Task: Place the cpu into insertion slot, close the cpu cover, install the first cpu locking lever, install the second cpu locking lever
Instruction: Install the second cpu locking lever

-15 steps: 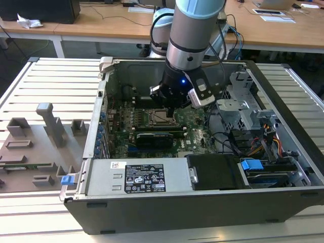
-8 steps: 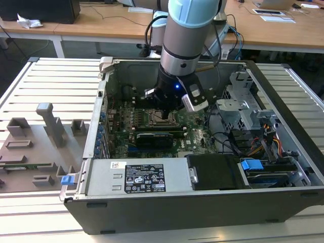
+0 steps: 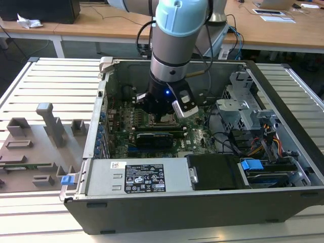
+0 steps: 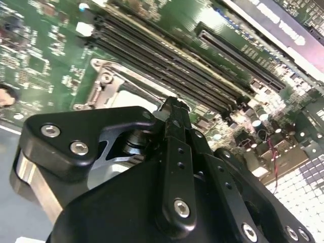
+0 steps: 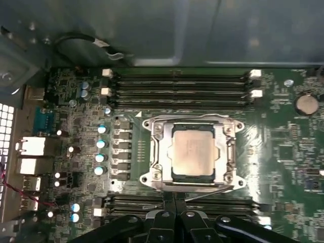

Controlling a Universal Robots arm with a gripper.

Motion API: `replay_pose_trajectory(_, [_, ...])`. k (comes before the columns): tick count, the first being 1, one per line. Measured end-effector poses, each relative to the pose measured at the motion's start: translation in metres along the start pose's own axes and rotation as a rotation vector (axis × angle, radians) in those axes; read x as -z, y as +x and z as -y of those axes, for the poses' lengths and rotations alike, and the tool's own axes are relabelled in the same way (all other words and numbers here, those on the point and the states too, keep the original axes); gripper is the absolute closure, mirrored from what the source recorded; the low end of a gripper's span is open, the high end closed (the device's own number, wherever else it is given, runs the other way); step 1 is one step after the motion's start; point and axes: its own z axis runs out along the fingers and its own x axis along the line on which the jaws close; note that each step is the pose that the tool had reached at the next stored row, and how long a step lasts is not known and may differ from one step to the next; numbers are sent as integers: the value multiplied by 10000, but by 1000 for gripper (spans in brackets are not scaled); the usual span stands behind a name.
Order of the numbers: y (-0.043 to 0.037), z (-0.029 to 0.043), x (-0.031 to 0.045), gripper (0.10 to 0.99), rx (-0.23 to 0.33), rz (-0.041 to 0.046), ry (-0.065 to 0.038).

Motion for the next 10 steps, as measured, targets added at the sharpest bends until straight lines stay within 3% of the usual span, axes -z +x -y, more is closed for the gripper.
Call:
replay_pose_trajectory(5, [105,28,-176,980,224,-37,13])
replay_pose_trajectory(7, [132,31,-196,980,275,-47,14])
replay_pose_trajectory(10, [244,33,-236,980,425,-68,-29])
